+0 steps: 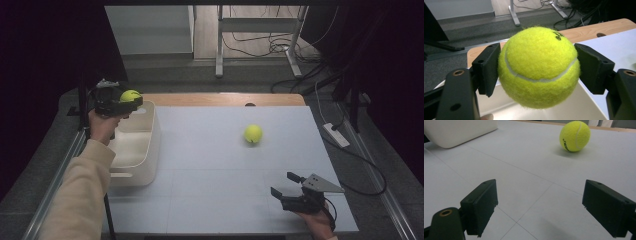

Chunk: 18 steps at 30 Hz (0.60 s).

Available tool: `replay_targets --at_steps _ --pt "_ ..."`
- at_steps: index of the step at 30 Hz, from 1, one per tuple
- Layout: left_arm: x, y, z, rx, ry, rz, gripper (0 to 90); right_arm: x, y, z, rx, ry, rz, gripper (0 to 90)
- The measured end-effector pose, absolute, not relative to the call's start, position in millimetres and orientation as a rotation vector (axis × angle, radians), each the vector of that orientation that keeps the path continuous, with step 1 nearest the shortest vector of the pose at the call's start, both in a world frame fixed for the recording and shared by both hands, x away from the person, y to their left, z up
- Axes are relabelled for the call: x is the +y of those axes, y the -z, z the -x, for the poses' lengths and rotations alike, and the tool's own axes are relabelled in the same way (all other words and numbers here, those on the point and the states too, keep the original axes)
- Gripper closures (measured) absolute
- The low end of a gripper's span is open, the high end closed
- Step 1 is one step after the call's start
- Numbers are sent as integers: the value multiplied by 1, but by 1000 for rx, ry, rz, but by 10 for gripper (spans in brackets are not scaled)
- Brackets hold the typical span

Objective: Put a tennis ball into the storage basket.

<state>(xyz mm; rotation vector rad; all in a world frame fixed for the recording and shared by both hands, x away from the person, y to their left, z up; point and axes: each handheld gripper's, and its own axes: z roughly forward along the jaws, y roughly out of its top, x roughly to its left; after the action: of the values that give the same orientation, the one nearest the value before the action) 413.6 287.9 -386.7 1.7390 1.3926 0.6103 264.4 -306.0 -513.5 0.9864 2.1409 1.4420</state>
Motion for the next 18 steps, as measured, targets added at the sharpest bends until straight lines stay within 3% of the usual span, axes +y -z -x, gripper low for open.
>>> replay_targets --at_steps 18 --pt "289 401 -421 1437 -539 -1831 260 -306 514 -264 2139 -1441 -985 131"
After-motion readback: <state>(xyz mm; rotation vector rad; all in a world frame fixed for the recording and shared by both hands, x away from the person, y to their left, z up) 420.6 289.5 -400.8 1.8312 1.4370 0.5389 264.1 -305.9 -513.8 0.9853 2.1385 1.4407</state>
